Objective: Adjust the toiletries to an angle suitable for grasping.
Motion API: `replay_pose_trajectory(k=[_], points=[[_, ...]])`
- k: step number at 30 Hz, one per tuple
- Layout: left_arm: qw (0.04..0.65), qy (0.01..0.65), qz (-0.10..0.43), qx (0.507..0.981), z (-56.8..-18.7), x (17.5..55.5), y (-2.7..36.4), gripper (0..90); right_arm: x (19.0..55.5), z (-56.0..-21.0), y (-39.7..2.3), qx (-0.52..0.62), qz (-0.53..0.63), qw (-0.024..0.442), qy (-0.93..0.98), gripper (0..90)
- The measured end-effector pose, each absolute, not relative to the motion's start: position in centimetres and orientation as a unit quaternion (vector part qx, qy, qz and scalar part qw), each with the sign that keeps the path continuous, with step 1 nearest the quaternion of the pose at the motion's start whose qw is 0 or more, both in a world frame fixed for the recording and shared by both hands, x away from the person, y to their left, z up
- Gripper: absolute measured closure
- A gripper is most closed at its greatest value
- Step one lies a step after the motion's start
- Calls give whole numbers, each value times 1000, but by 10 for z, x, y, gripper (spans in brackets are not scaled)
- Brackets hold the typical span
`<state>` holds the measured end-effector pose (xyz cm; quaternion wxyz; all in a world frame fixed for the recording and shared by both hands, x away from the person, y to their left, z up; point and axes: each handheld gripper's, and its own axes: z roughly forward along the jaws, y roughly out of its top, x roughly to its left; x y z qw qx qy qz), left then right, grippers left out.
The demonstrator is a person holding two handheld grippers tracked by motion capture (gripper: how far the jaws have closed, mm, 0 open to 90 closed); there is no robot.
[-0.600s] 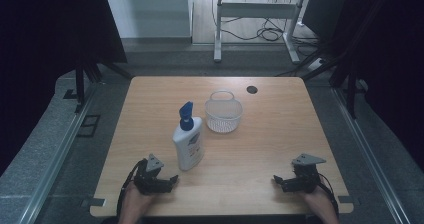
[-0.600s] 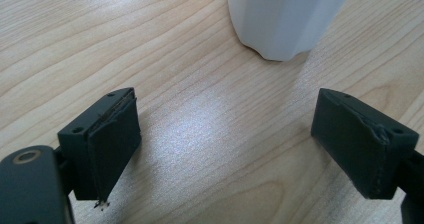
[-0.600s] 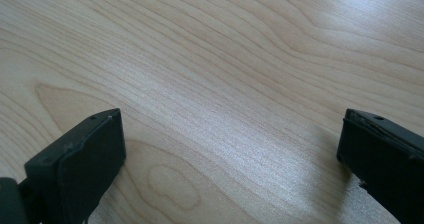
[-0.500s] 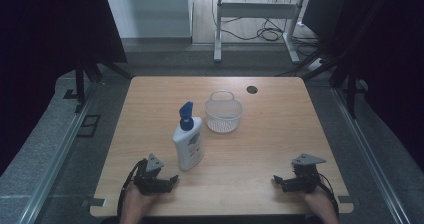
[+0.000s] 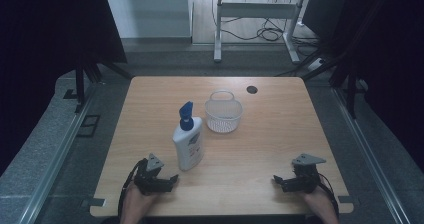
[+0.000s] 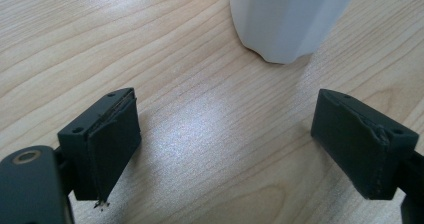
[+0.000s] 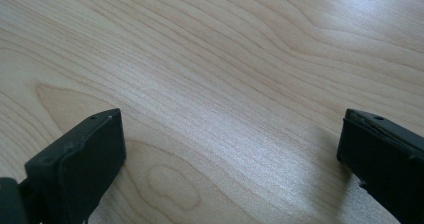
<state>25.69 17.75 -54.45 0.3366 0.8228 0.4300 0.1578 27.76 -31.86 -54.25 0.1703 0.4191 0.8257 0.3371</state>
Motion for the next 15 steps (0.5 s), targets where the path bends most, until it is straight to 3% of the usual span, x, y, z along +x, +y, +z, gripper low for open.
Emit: replay_pose_trajectory(k=[11, 15], points=[[327, 442, 157, 820, -542, 257, 176, 151, 278, -542, -319, 419, 337, 170, 826, 0], [320, 456, 157, 816, -538, 258, 179, 237, 278, -542, -319, 419, 338, 170, 826, 0]])
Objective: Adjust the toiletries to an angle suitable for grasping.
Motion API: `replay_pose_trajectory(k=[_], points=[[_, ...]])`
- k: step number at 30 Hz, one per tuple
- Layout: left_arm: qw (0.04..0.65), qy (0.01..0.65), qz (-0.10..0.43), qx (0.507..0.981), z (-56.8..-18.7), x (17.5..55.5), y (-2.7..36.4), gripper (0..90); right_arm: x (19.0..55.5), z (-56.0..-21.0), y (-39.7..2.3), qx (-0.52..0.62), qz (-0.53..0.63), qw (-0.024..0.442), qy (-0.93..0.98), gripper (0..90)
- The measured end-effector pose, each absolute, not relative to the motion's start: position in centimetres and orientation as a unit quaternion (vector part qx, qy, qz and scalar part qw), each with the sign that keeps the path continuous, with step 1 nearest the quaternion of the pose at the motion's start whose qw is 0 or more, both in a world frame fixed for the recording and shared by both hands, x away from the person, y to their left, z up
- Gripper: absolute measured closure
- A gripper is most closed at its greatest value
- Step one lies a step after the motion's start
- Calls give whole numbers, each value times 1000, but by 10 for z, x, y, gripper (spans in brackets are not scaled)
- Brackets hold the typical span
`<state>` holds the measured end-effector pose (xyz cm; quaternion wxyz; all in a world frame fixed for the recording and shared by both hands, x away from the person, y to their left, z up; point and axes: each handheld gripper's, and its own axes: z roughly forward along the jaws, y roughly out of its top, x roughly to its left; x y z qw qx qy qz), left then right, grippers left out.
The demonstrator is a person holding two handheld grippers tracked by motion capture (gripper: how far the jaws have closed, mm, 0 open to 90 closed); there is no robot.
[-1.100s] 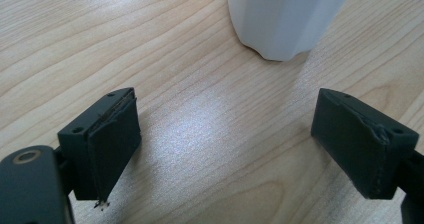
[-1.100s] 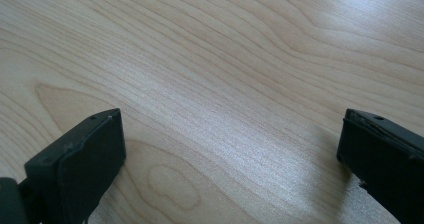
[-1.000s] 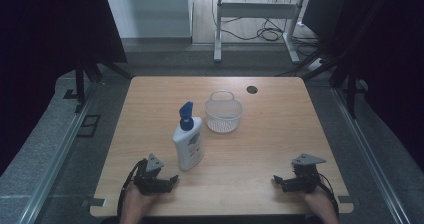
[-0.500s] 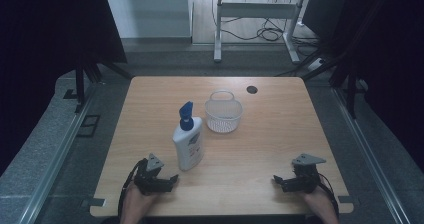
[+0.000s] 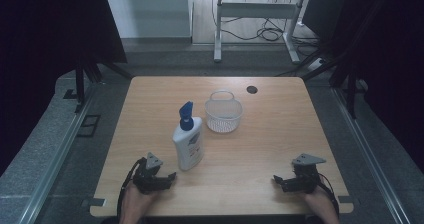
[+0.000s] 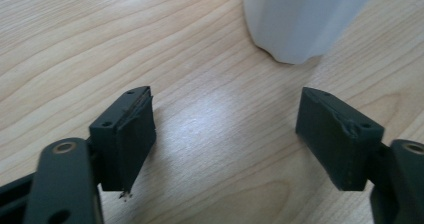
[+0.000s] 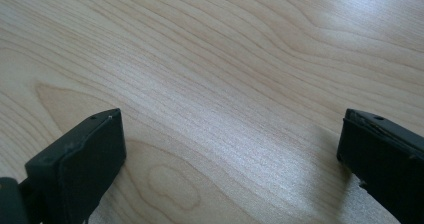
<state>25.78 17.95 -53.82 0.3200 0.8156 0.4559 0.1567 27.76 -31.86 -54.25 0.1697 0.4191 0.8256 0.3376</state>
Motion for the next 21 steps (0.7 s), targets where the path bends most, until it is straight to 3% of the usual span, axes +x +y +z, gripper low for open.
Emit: replay_pose_trajectory(k=[7, 17, 21], points=[[331, 461, 164, 807, -531, 258, 181, 308, 278, -542, -319, 419, 338, 170, 826, 0], [342, 462, 153, 804, -525, 260, 178, 514, 278, -543, -319, 418, 338, 169, 826, 0], [340, 458, 149, 808, -525, 262, 175, 551, 278, -543, -319, 418, 338, 169, 826, 0]])
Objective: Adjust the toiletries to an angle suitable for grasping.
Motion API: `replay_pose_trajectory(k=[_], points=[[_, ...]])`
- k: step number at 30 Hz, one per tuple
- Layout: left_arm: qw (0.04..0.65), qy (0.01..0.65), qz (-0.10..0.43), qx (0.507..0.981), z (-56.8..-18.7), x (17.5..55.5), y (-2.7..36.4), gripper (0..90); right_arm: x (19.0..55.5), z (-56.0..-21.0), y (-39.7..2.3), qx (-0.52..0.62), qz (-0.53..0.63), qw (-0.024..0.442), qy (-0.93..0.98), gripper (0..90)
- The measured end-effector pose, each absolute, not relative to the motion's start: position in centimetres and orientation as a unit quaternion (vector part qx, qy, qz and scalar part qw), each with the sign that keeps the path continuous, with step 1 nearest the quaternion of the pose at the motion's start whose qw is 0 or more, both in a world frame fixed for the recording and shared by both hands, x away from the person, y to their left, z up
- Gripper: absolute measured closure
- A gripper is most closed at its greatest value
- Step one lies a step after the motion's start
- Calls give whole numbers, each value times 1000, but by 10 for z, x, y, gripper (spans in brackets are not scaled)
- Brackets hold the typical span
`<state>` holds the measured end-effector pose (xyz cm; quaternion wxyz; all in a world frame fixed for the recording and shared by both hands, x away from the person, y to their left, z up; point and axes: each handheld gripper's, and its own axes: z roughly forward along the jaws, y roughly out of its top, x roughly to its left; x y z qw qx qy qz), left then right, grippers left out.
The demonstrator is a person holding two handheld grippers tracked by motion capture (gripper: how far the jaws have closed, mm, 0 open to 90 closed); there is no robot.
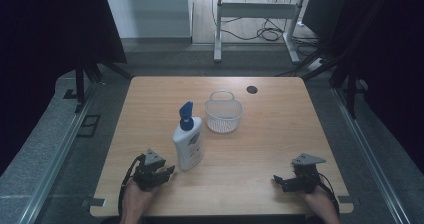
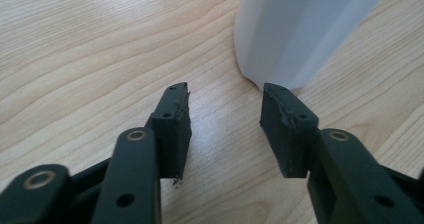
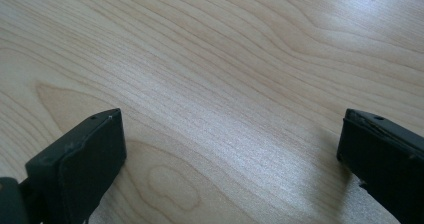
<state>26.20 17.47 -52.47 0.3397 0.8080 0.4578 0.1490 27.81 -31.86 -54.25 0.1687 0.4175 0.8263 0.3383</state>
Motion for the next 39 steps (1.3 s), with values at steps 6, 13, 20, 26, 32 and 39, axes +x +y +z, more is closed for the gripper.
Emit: replay_pose_trajectory(k=[6, 13, 20, 26, 32, 39], points=[[346, 453, 150, 808, -524, 266, 171, 617, 278, -542, -319, 417, 338, 169, 827, 0], [345, 444, 152, 813, -524, 270, 167, 723, 279, -543, -318, 416, 338, 169, 827, 0], [342, 442, 154, 815, -524, 277, 167, 815, 279, -543, -318, 416, 338, 169, 827, 0], [350, 449, 141, 810, -525, 284, 170, 890, 280, -543, -317, 416, 338, 169, 827, 0], [360, 452, 133, 805, -526, 290, 170, 892, 280, -543, -317, 415, 338, 169, 827, 0], [359, 444, 127, 811, -530, 302, 161, 892, 280, -543, -317, 415, 338, 169, 827, 0]])
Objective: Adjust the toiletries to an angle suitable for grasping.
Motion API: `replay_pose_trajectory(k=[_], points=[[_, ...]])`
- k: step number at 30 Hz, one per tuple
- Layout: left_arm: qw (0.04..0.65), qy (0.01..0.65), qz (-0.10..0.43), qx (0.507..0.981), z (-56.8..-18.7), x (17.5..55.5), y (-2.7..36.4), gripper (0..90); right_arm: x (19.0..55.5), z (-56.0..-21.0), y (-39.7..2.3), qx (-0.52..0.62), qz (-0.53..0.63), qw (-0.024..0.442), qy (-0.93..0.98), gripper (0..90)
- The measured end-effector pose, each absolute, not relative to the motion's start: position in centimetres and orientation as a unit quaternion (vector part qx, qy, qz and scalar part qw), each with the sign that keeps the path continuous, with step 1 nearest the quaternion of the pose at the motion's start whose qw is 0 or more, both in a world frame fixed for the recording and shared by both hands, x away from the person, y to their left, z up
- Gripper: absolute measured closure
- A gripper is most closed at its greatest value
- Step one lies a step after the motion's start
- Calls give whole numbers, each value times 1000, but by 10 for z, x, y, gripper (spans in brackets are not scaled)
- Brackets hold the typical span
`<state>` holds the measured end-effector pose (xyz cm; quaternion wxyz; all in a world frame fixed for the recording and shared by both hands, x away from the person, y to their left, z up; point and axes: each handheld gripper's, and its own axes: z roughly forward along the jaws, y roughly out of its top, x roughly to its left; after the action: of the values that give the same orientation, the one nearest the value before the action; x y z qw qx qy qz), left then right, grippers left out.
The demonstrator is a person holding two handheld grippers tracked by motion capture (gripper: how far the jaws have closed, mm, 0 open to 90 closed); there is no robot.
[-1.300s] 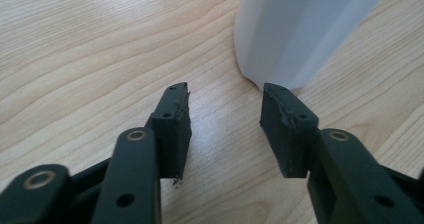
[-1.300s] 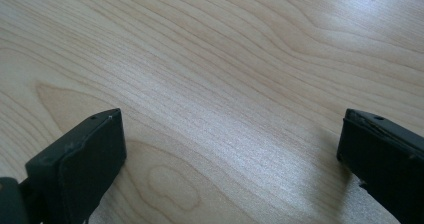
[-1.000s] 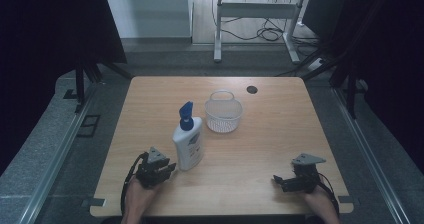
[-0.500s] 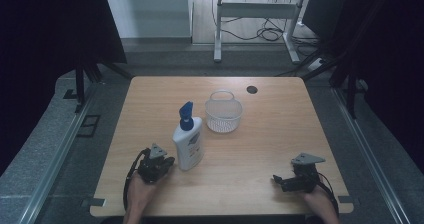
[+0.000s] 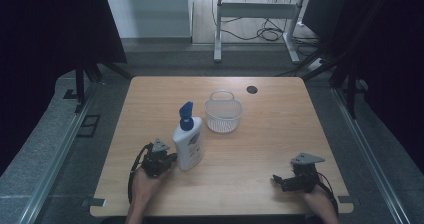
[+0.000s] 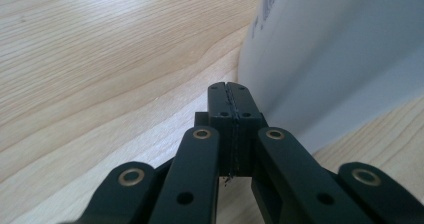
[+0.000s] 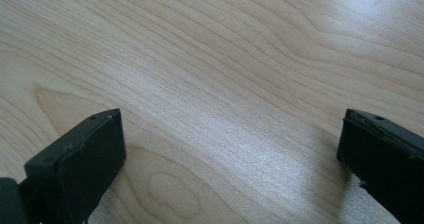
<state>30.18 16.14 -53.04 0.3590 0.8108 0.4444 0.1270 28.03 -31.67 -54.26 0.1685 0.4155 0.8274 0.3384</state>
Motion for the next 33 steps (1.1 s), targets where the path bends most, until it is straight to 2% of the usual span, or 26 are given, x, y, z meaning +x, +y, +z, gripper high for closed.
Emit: replay_pose_trajectory(k=[33], points=[[354, 412, 111, 832, -531, 294, 135, 892, 280, -543, -317, 415, 338, 169, 827, 0]])
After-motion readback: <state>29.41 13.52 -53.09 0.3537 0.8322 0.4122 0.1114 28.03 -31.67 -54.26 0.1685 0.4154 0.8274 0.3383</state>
